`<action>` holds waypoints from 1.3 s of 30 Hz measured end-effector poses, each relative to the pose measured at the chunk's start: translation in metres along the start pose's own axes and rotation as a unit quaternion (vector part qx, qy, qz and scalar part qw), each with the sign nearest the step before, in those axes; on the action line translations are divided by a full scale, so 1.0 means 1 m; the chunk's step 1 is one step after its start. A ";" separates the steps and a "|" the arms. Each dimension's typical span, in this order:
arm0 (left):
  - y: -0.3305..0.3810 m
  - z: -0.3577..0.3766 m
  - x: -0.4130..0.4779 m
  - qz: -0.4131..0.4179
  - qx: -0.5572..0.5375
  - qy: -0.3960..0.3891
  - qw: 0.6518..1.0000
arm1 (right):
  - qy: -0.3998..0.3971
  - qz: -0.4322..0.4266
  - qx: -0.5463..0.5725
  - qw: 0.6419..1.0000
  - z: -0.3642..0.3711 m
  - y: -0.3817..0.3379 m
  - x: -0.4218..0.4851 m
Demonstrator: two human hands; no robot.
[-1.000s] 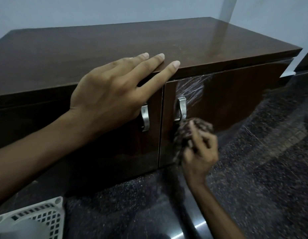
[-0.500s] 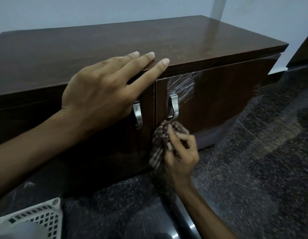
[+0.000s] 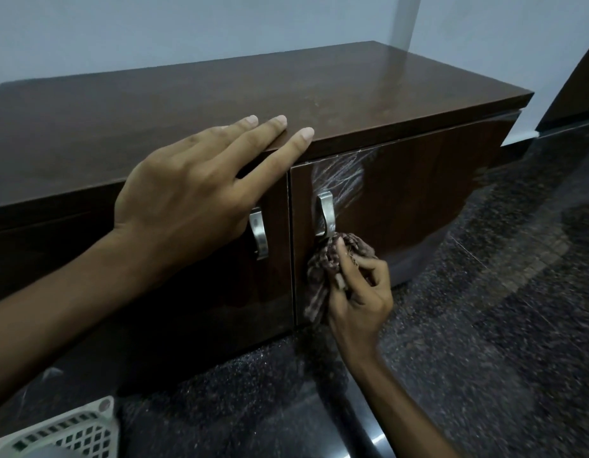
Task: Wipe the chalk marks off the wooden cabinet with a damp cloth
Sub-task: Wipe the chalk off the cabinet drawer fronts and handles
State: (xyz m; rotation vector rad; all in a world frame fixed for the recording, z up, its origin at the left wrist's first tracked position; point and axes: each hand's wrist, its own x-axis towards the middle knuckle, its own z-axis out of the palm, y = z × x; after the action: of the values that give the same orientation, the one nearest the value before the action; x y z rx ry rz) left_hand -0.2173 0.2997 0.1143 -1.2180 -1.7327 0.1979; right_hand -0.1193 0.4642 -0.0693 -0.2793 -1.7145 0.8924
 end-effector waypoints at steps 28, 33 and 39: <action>-0.002 -0.001 0.001 0.007 -0.008 0.004 1.000 | -0.029 -0.209 -0.096 0.973 -0.028 0.019 0.062; 0.000 0.001 0.001 0.010 -0.012 0.015 1.000 | 0.035 -0.210 -0.070 0.975 -0.020 -0.025 0.110; -0.002 0.001 0.001 0.012 -0.015 0.020 1.000 | 0.008 -0.271 -0.098 0.958 -0.019 0.002 0.084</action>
State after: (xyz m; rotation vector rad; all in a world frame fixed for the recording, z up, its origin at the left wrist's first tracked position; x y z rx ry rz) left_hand -0.2191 0.2997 0.1159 -1.2558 -1.6918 0.1611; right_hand -0.1315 0.5239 -0.0083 0.0596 -1.7420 0.3170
